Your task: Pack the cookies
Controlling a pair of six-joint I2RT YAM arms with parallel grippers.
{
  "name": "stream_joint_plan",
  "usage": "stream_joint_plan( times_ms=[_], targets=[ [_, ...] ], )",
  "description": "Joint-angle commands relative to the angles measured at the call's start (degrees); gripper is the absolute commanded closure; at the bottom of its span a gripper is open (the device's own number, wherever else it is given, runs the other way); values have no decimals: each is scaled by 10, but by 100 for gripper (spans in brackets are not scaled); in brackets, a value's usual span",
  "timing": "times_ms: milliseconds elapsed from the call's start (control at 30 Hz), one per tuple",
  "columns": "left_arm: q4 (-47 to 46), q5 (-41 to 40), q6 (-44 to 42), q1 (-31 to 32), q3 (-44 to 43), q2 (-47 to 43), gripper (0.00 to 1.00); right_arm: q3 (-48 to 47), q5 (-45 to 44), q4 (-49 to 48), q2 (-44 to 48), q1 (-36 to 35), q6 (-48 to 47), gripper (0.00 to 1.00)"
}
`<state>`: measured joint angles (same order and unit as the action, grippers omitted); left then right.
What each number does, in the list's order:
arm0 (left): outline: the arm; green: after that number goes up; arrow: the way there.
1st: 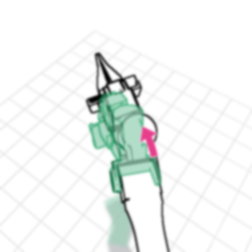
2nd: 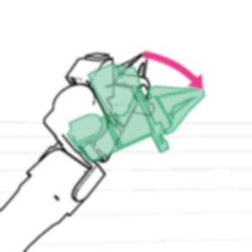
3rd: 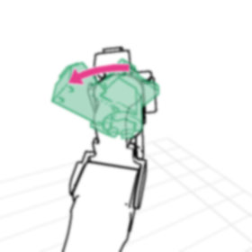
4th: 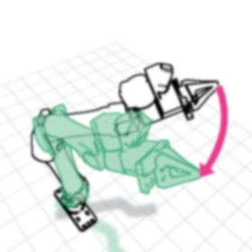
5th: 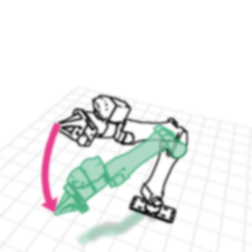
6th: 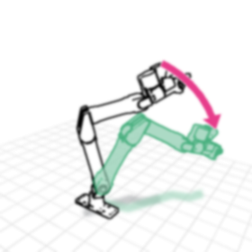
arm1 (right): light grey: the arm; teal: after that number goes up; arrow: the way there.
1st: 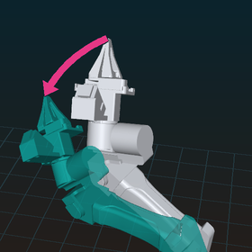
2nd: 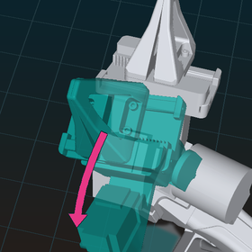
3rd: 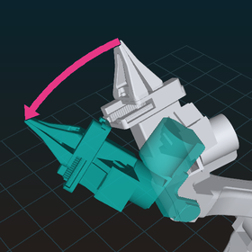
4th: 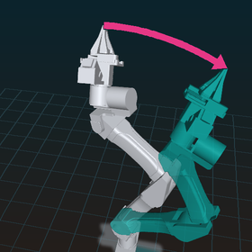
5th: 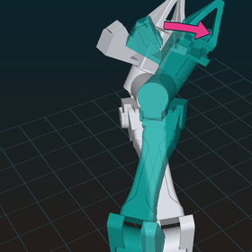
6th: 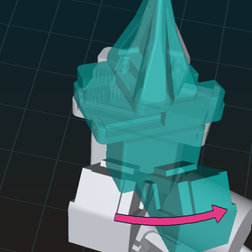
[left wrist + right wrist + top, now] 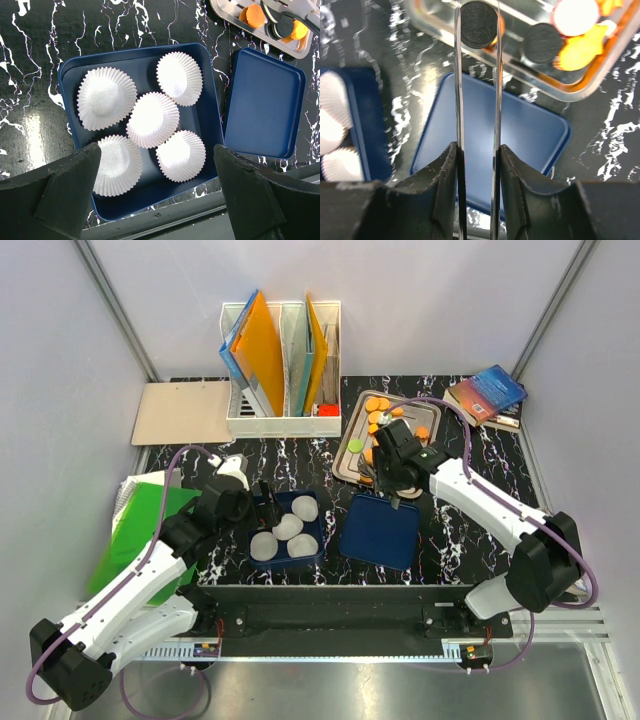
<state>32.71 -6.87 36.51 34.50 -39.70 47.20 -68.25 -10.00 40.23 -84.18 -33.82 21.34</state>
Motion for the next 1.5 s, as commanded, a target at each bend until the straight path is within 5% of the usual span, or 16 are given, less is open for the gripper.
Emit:
stream_joint_plan(
  times_ms=[0, 433, 1233, 1467],
  targets=[
    [-16, -9, 3, 1, 0, -12, 1, -54, -11, 2, 40, -55, 13, 74],
    [53, -129, 29, 1, -38, -22, 1, -84, -61, 26, 52, -245, 67, 75],
    [60, -116, 36, 1, -19, -27, 1, -93, -60, -1, -22, -279, 57, 76],
    [60, -113, 37, 1, -13, -29, 1, -101, -63, -1, -32, -279, 57, 68]
  ],
)
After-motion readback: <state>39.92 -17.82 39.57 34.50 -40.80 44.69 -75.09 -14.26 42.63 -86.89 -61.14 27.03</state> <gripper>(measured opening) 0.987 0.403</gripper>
